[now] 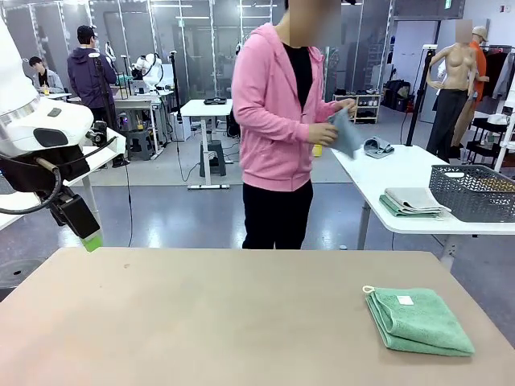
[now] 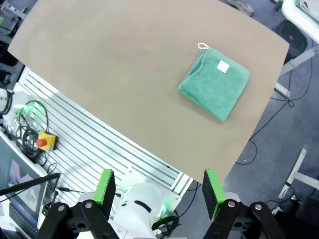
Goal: Fold the towels and place them in the basket.
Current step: When a person lays out a Towel with hook on the table, fold it in half twice.
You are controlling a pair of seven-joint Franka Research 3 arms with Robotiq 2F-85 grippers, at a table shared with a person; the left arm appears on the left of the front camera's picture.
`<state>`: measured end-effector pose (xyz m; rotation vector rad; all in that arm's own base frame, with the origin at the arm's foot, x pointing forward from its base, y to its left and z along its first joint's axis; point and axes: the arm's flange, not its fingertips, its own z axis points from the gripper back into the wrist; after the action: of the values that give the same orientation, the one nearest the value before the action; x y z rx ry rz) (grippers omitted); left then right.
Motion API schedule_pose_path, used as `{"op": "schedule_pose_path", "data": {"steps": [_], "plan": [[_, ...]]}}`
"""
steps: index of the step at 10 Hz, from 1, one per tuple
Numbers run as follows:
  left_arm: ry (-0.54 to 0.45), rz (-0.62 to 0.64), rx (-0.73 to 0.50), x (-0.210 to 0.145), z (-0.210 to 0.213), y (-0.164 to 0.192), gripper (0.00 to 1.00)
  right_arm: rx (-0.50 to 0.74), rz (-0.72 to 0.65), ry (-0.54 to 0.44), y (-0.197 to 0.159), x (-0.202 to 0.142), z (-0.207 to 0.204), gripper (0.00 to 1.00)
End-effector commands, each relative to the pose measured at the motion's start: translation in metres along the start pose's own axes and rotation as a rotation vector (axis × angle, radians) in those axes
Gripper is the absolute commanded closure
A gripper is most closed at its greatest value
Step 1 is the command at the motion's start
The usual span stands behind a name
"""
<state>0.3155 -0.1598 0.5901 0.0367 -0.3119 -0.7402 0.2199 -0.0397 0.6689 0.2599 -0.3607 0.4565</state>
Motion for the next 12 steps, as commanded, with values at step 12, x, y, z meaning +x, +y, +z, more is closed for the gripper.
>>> {"op": "schedule_pose_path", "data": {"steps": [12], "plan": [[0.001,0.015,0.015,0.0031,0.0023,-0.0008,0.00,-0.003,-0.016,0.011,0.0008,-0.0017,0.0014,0.12]]}}
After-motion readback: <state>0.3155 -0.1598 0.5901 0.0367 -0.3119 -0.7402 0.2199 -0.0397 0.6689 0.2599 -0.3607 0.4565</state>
